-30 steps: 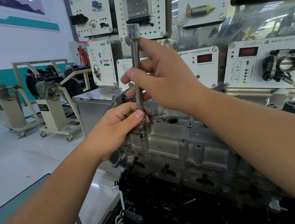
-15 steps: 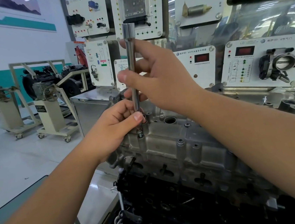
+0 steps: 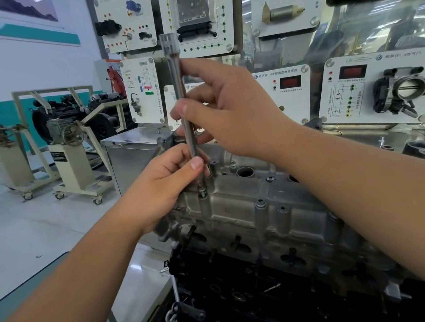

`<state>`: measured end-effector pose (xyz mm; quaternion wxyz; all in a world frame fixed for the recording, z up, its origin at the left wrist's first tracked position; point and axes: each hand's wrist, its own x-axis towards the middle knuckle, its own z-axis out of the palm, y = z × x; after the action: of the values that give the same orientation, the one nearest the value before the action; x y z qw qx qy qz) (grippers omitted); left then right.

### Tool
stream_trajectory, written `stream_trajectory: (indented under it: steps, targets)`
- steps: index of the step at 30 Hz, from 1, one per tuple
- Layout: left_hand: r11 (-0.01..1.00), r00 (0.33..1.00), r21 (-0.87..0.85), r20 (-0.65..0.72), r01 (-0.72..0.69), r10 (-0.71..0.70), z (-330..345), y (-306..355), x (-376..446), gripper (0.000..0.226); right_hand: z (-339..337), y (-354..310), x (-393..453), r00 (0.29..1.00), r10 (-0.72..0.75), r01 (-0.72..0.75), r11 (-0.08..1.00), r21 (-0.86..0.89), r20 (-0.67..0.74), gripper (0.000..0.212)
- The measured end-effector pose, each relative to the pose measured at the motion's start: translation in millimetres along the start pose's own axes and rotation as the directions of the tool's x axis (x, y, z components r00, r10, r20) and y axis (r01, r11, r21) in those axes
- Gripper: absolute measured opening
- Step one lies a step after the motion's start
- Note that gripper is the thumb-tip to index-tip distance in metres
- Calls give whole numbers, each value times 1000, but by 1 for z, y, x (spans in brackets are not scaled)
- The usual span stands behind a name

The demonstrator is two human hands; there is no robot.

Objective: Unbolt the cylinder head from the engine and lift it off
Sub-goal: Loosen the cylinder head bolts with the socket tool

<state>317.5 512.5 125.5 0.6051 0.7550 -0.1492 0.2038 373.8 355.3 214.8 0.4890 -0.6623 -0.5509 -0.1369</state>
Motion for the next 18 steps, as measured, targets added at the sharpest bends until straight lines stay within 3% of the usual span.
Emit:
stream_trajectory:
  steps: [3,8,14,18]
  targets:
    - [999,999,-12,10,44,-44,-3,-1,-1,28,1,1,0,1000,19,-19,999,37,2,42]
    - [1000,1000,17,-24,-17,18,1,-1,1,15,1,1,-3,999,-18,16,997,82,30,45]
    - [1000,1000,10,4,-6,6,1,-1,-3,22,1,0,-3,995,-23,13,995,101,98,41]
    - [1000,1000,-28,-2,-12,12,1,-1,-1,19,2,1,-4,998,-8,1,993,115,58,41]
